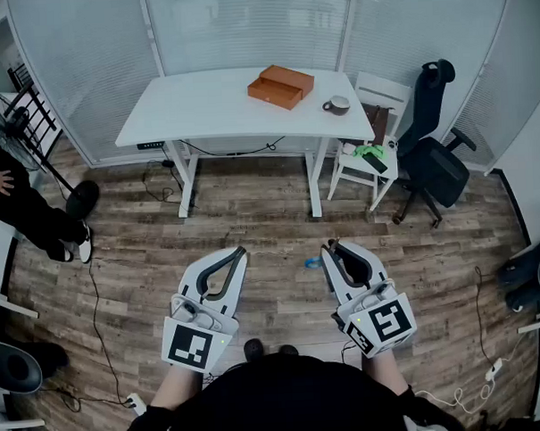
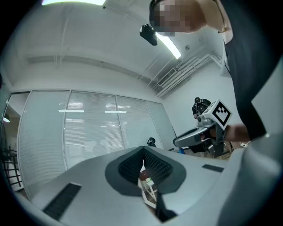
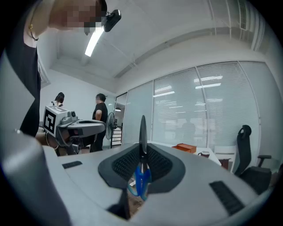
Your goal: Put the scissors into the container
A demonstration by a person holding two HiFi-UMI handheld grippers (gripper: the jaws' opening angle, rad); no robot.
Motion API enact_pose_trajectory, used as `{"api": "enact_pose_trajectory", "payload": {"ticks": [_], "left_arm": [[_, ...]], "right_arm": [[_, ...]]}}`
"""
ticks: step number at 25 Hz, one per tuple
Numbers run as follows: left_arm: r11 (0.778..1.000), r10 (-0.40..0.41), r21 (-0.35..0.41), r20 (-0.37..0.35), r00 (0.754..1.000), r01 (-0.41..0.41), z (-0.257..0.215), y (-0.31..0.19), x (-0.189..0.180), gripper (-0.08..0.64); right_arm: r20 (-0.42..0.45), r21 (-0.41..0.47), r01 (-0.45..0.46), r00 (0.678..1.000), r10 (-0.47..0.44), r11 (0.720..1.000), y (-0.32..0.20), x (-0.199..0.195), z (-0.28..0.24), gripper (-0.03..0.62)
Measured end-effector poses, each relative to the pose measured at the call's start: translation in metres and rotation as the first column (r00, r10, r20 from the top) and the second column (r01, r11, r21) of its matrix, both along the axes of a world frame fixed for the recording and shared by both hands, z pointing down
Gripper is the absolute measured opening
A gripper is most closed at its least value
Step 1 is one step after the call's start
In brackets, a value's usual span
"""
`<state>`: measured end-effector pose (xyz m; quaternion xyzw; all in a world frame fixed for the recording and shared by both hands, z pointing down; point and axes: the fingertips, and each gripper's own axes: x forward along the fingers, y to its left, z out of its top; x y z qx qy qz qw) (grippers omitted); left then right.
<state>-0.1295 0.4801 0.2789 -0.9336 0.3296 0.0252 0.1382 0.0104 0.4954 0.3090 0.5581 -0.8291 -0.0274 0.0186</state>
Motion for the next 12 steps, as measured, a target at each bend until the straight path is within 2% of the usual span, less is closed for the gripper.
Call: {"api": "enact_pose_trajectory", "payload": {"ticks": [12], "left_arm": [[1.000,-0.001,0.000,0.009,1.000,0.001,0.0002,-0.0101,-0.0071,0.015]], "right_arm": [[-0.001,-0.005,0.005,1.000,-0.005,1.000,-0.0088,-0.0090,-0.0003,0.055]]}}
